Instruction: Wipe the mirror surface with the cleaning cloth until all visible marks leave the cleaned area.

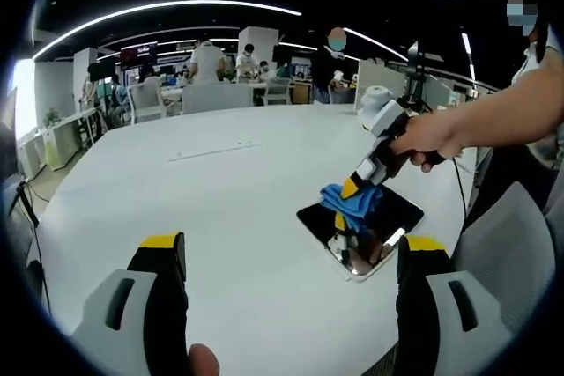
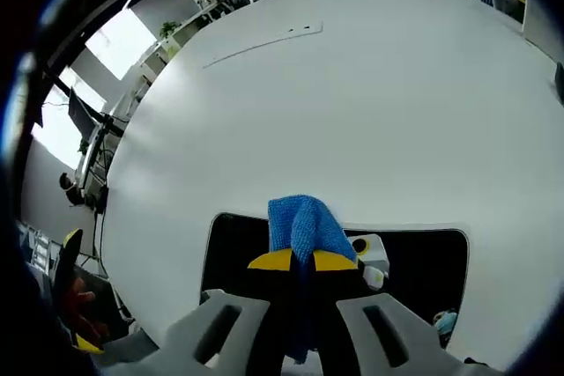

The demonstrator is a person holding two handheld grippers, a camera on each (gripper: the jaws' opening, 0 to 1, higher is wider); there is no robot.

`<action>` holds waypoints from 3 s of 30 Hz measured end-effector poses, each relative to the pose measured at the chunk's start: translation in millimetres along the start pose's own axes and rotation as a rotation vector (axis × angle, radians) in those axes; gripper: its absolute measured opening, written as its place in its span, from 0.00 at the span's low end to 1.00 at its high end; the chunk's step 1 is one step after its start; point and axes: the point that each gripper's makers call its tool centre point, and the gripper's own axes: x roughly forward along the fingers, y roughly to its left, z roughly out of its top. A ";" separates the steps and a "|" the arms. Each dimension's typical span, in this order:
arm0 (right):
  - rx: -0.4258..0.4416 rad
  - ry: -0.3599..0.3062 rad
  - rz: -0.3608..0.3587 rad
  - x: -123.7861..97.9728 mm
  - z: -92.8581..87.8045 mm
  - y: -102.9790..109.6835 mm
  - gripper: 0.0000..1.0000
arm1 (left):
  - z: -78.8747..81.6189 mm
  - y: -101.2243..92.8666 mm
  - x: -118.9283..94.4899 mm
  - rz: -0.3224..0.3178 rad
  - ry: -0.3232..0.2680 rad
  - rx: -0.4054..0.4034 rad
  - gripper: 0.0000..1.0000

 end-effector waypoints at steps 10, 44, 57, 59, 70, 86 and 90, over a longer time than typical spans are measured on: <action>0.010 0.000 -0.019 -5.3 1.8 -18.5 0.00 | -1.3 6.1 7.0 0.036 0.014 0.002 0.99; 0.023 -0.014 -0.054 -14.3 -3.7 -39.0 0.00 | -20.2 -34.2 -9.6 -0.038 0.058 -0.010 0.99; 0.029 -0.033 -0.048 -20.9 -25.9 -32.7 0.01 | -21.0 -46.6 -12.1 -0.058 0.046 0.066 0.99; 0.030 -0.034 -0.045 -22.8 -30.9 -31.1 0.01 | -22.2 -45.3 -12.6 -0.050 0.053 0.055 0.99; 0.044 -0.043 -0.023 -34.0 -57.4 -24.8 0.01 | -29.6 -46.3 -13.1 -0.049 0.078 0.053 0.99; 0.061 -0.038 0.003 -49.4 -87.9 -17.1 0.01 | -28.9 -50.6 -14.6 -0.062 0.075 0.047 0.99; 0.064 -0.031 0.016 -52.9 -96.5 -14.1 0.01 | -28.9 -52.8 -14.6 -0.070 0.078 0.043 0.99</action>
